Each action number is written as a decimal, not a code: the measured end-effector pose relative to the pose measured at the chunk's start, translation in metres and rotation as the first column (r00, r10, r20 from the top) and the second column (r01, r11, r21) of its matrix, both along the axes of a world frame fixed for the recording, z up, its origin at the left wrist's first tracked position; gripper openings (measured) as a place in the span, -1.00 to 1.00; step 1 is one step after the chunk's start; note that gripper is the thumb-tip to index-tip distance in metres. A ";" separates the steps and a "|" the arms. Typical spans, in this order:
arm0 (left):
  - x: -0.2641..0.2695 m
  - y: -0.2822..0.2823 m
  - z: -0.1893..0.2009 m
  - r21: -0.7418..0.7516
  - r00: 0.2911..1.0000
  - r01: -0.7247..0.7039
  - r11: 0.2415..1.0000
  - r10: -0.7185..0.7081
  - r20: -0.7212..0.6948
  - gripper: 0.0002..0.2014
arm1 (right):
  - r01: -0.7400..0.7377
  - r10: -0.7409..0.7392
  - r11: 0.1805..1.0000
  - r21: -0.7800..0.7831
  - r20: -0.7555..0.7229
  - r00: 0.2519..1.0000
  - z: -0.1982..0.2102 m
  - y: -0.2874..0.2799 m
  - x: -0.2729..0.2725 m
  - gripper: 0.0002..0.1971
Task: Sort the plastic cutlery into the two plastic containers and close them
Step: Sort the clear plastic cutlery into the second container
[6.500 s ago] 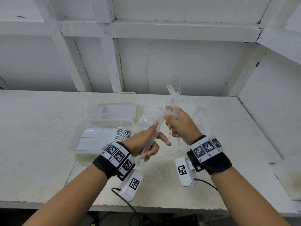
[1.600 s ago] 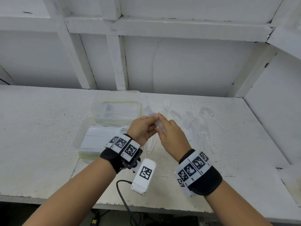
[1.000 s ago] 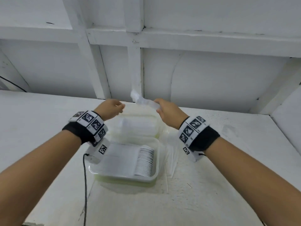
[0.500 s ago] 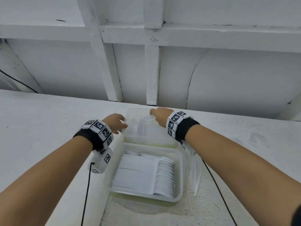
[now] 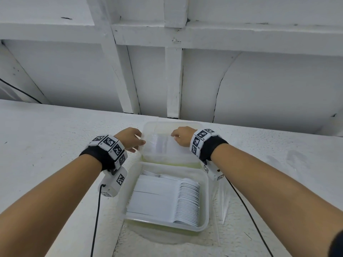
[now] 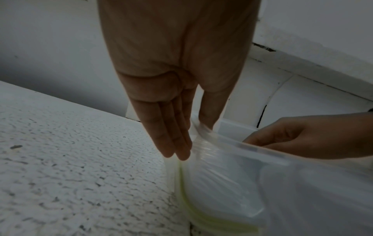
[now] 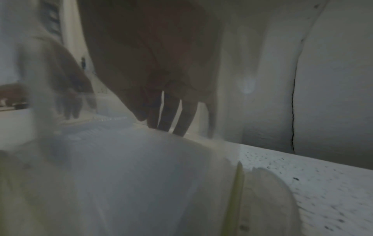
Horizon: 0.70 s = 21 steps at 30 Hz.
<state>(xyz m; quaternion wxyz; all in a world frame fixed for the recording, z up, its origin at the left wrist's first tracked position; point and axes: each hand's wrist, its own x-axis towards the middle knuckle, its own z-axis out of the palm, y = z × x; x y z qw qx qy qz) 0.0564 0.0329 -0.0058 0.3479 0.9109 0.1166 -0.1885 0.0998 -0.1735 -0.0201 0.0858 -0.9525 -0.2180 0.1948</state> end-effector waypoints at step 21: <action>-0.101 -0.162 0.089 0.067 0.695 0.199 0.978 -0.189 0.694 -0.81 | 0.024 -0.037 0.979 0.200 0.058 0.998 0.085 -0.146 -0.111 -0.64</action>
